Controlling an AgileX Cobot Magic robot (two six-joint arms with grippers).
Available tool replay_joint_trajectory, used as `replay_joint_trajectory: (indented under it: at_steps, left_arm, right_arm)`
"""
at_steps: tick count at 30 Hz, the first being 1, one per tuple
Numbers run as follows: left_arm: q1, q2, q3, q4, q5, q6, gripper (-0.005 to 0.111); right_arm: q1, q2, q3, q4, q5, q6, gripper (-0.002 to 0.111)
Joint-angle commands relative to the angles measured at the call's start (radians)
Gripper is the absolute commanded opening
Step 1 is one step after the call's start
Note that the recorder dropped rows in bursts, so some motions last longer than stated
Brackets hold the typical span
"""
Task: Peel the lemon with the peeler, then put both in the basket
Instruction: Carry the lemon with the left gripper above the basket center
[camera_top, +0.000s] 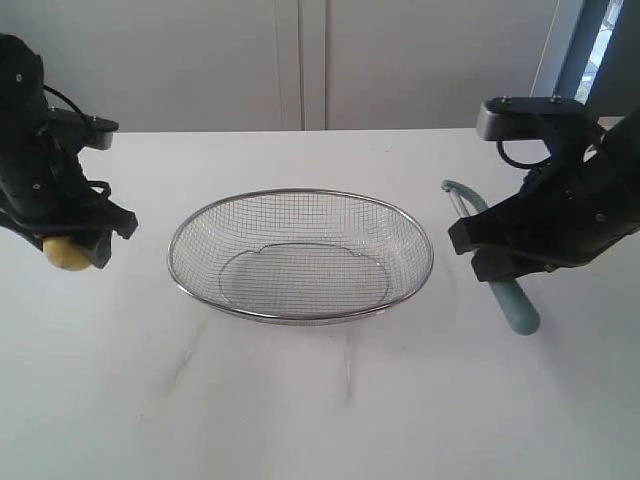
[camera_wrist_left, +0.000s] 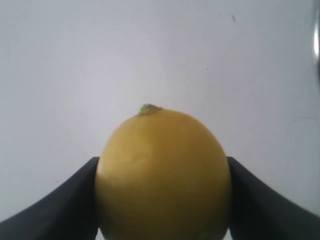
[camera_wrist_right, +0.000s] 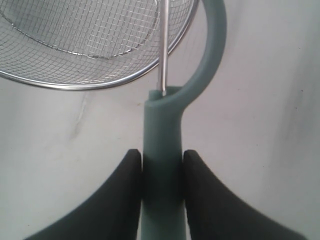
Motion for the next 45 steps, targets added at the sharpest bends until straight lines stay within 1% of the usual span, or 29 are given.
replay_joint_trajectory:
  at_steps: [1,4,13,18,28,33,36,45]
  left_arm:
    - [-0.001,-0.077,-0.001,-0.095,0.039,0.127,0.0]
    - [-0.001,-0.117,-0.001,-0.172,0.046,0.209,0.0]
    - [-0.001,-0.22,-0.001,-0.317,0.084,0.347,0.0]
    - [-0.001,-0.27,-0.001,-0.449,0.087,0.453,0.0]
    - [-0.001,-0.285,-0.001,-0.66,0.106,0.656,0.0]
    - [-0.001,-0.285,-0.001,-0.801,0.108,0.786,0.0]
    - [-0.001,-0.285,0.024,-0.877,0.087,0.88,0.0]
    - [-0.001,-0.285,0.151,-1.093,0.046,1.163,0.0]
  right_arm:
    - [-0.004,-0.011,-0.003,0.011,-0.01,-0.025,0.0]
    - [-0.004,-0.011,-0.003,0.015,-0.01,-0.037,0.0]
    - [-0.004,-0.011,-0.003,0.015,-0.016,-0.04,0.0]
    - [-0.004,-0.011,-0.003,0.015,-0.017,-0.04,0.0]
    - [-0.004,-0.011,-0.003,0.02,-0.018,-0.04,0.0]
    - [-0.004,-0.011,-0.001,0.02,-0.021,-0.04,0.0]
    - [-0.004,-0.011,0.001,0.02,-0.026,-0.04,0.0]
    - [-0.004,-0.011,0.001,0.049,-0.035,-0.068,0.0]
